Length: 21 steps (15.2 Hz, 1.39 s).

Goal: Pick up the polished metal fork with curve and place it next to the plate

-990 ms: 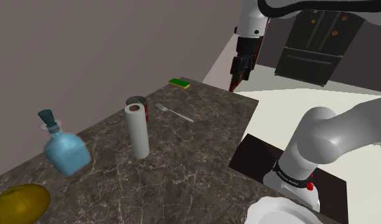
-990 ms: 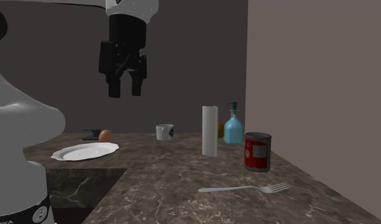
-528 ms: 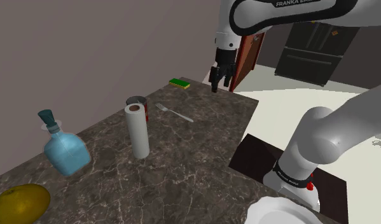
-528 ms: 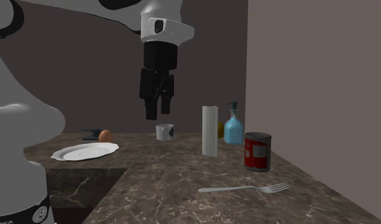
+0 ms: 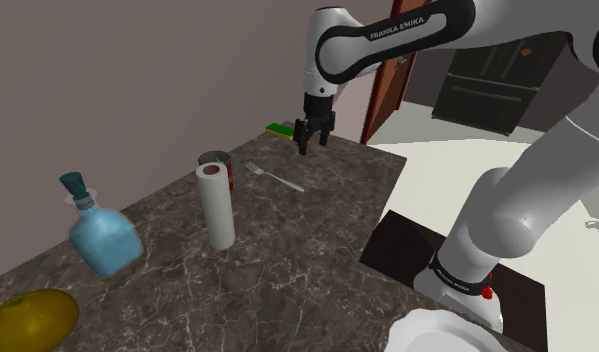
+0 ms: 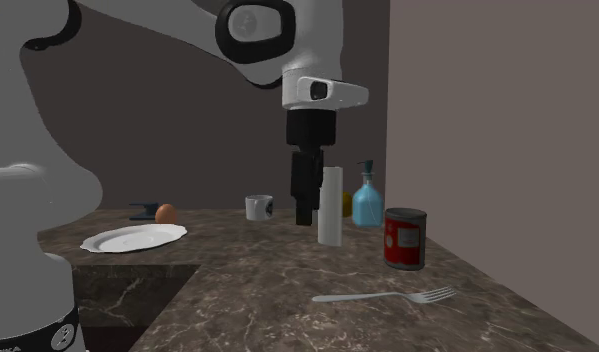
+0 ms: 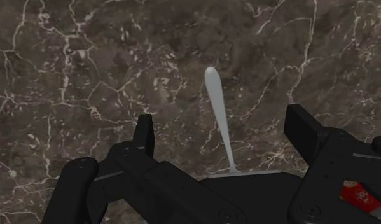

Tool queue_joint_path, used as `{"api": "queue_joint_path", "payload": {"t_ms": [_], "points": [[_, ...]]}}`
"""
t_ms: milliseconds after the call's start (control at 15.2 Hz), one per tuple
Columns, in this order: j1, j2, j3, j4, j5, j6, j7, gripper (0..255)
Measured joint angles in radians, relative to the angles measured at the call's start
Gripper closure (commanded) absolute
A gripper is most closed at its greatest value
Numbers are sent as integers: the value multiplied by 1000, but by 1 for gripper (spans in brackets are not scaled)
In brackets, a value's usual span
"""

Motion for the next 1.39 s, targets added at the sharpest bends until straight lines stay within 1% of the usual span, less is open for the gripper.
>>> {"api": "queue_joint_path", "payload": {"t_ms": [330, 594, 924, 1056, 1386], "points": [[6, 187, 19, 101, -14, 109, 39, 0], [14, 327, 29, 201, -33, 166, 74, 0], [26, 523, 30, 371, -63, 211, 110, 0], [29, 558, 30, 398, -68, 223, 117, 0], [32, 599, 29, 391, -73, 272, 123, 0]]}}
